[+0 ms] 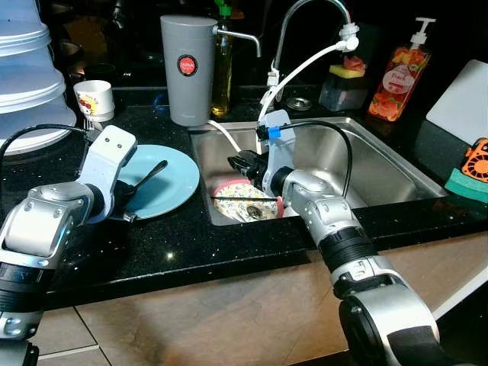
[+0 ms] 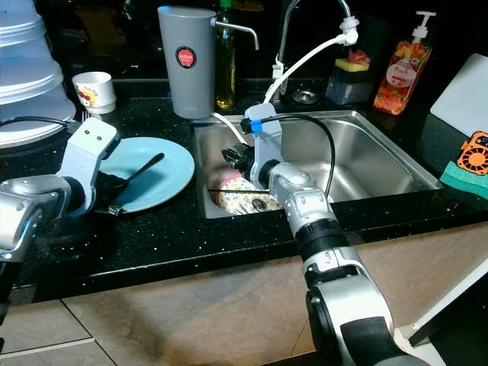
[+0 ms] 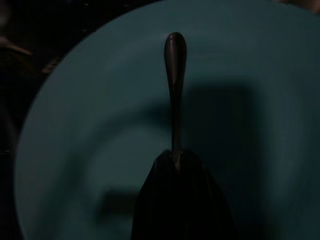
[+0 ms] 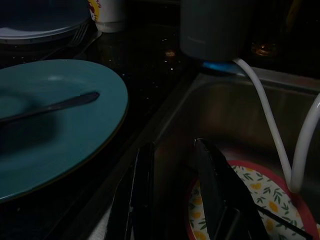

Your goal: Kitchen organization

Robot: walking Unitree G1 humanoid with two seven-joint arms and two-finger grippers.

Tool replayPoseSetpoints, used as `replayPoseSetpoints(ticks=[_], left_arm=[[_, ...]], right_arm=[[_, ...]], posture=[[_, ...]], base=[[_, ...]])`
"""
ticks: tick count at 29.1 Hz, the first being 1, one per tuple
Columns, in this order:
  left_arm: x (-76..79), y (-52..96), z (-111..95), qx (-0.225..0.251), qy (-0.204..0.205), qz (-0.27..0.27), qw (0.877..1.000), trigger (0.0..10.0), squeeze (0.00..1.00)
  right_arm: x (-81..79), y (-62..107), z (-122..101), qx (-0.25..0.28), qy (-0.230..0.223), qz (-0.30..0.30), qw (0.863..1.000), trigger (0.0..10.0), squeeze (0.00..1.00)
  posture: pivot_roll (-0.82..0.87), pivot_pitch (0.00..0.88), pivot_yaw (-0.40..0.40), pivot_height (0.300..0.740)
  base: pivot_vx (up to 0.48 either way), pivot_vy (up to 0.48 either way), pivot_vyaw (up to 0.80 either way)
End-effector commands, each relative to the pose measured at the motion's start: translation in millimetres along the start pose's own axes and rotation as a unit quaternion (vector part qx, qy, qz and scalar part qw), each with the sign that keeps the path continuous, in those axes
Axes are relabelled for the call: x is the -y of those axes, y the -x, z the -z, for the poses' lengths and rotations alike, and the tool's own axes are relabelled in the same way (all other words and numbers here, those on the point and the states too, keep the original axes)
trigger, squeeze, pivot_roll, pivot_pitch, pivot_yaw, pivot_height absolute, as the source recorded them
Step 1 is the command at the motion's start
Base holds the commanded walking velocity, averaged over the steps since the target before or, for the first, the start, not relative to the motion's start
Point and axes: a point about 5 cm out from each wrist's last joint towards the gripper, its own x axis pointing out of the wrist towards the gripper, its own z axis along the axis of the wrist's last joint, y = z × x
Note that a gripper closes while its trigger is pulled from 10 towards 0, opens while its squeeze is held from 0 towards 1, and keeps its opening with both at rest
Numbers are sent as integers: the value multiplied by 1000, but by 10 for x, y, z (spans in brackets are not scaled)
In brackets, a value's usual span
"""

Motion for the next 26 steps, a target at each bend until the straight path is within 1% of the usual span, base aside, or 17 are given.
replayPoseSetpoints(ticks=[1, 2, 3, 4, 8, 10, 13, 14, 15, 16, 18, 19, 20, 21, 22, 23, 26], left_arm=[[-38, -50, 95, -12, 16, -15, 1000, 0, 0], [-35, -49, 12, 17, 32, -12, 999, 0, 0], [-33, -36, -141, 70, 55, -10, 996, 0, 0], [-33, -36, -141, 70, 55, -10, 996, 0, 0], [6, 60, -520, 187, 130, 30, 973, 0, 0], [22, 87, -634, 216, 161, 50, 962, 0, 0], [37, 97, -681, 226, 172, 61, 957, 0, 0], [78, 116, -758, 255, 189, 80, 945, 0, 0], [99, 127, -795, 269, 199, 90, 938, 0, 0], [99, 127, -795, 269, 199, 90, 938, 0, 0], [162, 158, -890, 306, 249, 122, 911, 0, 0], [218, 174, -943, 323, 289, 153, 888, 0, 0], [218, 174, -943, 323, 289, 153, 888, 0, 0], [237, 176, -954, 326, 296, 162, 883, 0, 0], [295, 158, -949, 324, 286, 172, 885, 0, 0], [295, 158, -949, 324, 286, 172, 885, 0, 0], [329, 126, -920, 316, 269, 164, 895, 0, 0]], right_arm=[[21, 16, -12, 8, -14, 9, 1000, 10000, 0], [32, 16, -41, 15, -19, 13, 1000, 10000, 0], [53, 17, -96, 26, -28, 20, 999, 10000, 0], [53, 17, -96, 26, -28, 20, 999, 10000, 0], [116, 30, -218, 47, -34, 38, 998, 10000, 0], [132, 36, -253, 53, -35, 42, 997, 10000, 0], [137, 39, -267, 55, -35, 42, 997, 10000, 0], [127, 41, -291, 61, -36, 41, 997, 10000, 0], [122, 42, -303, 64, -37, 40, 996, 10000, 0], [122, 42, -303, 64, -37, 40, 996, 10000, 0], [90, 40, -351, 82, -47, 34, 995, 10000, 0], [16, 37, -424, 113, -66, 13, 991, 10000, 16], [16, 37, -424, 113, -66, 13, 991, 10000, 16], [-16, 39, -450, 123, -73, 1, 990, 10000, 16], [-102, 45, -508, 141, -85, -33, 986, 10000, 1000], [-102, 45, -508, 141, -85, -33, 986, 10000, 1000], [-173, 64, -581, 160, -90, -57, 981, 10000, 1000]], posture=[[-19, 85, -59, 740], [-19, 89, -59, 740], [-19, 89, -59, 740], [-19, 89, -59, 740], [-25, 93, -56, 740], [-26, 95, -55, 740], [-26, 95, -55, 740], [-28, 96, -53, 740], [-27, 97, -52, 740], [-27, 97, -52, 740], [-29, 96, -52, 740], [-30, 97, -50, 740], [-30, 97, -50, 740], [-30, 97, -50, 740], [-29, 97, -50, 740], [-29, 97, -50, 740], [-31, 97, -48, 740]], base=[[0, 0, 0], [0, 0, 0], [0, 0, 0], [0, 0, 0], [0, 0, 0], [0, 0, 0], [0, 0, 0], [0, 0, 0], [0, 0, 0], [0, 0, 0], [0, 0, 0], [0, 0, 0], [0, 0, 0], [0, 0, 0], [0, 0, 0], [0, 0, 0], [0, 0, 0]])
